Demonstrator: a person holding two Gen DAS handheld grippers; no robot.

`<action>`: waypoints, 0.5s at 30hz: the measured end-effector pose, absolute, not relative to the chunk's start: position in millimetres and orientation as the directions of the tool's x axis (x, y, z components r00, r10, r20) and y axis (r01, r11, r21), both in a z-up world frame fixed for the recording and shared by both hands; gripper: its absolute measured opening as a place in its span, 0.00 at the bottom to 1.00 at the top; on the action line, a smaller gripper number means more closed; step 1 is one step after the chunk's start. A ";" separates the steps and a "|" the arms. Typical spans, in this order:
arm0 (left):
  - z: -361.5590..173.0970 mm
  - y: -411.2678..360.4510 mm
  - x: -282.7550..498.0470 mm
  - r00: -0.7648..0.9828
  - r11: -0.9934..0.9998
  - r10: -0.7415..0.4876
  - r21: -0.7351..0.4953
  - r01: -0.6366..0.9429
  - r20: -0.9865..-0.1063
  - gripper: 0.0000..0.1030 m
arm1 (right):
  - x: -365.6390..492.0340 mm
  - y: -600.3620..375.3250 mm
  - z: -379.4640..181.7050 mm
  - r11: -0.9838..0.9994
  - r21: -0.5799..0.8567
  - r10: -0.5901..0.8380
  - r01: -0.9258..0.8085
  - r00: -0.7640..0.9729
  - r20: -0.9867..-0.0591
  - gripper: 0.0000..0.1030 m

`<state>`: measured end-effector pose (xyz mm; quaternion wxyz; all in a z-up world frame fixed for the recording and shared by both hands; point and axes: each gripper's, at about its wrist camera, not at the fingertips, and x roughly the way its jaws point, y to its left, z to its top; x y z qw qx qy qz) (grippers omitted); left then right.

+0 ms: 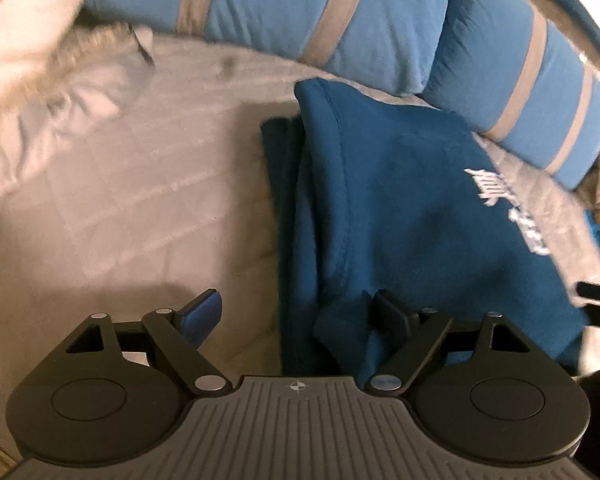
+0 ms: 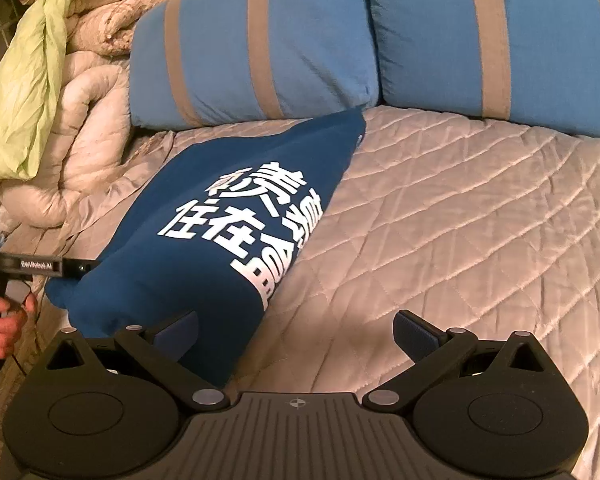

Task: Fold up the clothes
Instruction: 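Close the left tool on the folded sweatshirt while the right tool grasps it too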

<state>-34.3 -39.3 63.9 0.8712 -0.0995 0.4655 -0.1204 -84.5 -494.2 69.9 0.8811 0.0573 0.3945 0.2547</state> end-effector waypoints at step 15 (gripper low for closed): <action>36.8 3.6 -11.7 0.321 0.807 -0.582 -0.580 0.113 -0.747 0.87 | -5.0 -498.4 91.6 0.826 0.441 0.563 -0.350 0.494 -0.663 1.00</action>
